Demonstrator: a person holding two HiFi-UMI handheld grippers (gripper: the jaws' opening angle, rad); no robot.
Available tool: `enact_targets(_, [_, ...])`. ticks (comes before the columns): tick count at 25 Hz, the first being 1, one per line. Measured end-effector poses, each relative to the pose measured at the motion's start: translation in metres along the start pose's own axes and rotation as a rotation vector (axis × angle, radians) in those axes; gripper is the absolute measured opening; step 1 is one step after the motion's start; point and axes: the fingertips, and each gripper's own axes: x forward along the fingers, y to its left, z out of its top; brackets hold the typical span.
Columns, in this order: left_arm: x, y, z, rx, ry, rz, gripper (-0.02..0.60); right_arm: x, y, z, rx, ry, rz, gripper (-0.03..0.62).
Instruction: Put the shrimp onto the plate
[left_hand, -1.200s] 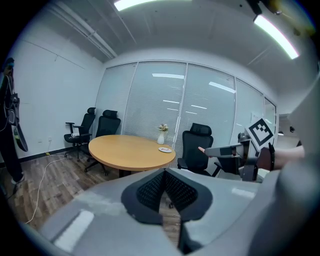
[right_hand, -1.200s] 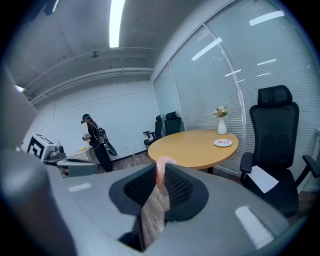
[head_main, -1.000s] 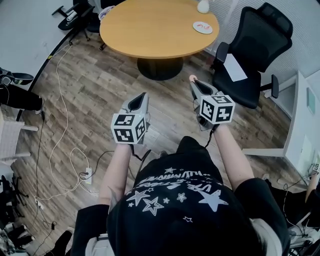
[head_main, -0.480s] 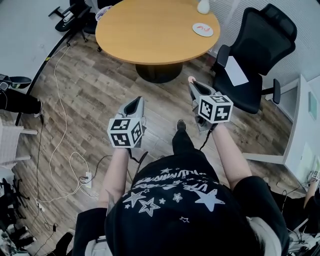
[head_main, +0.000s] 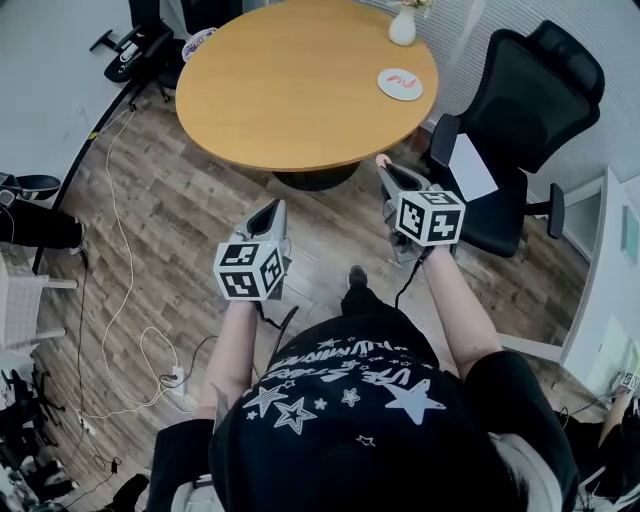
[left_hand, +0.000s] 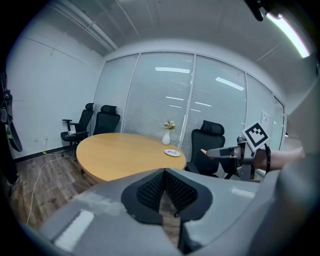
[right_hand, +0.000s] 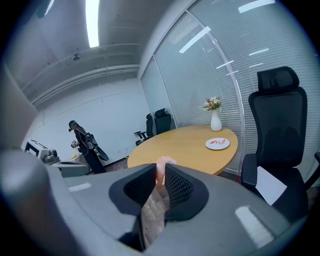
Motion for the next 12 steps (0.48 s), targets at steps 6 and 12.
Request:
enact_targets(6, [0.052,-0.002,0.018,-0.013,0.015,0.01,0.002,0.028,-0.044,0.022,0.012,0.021,0.007,0.057])
enact_targets(12, [0.102,-0.007,0.038,-0.003,0.019,0.021,0.002,0.054,-0.091,0.044,0.025,0.026,0.009,0.057])
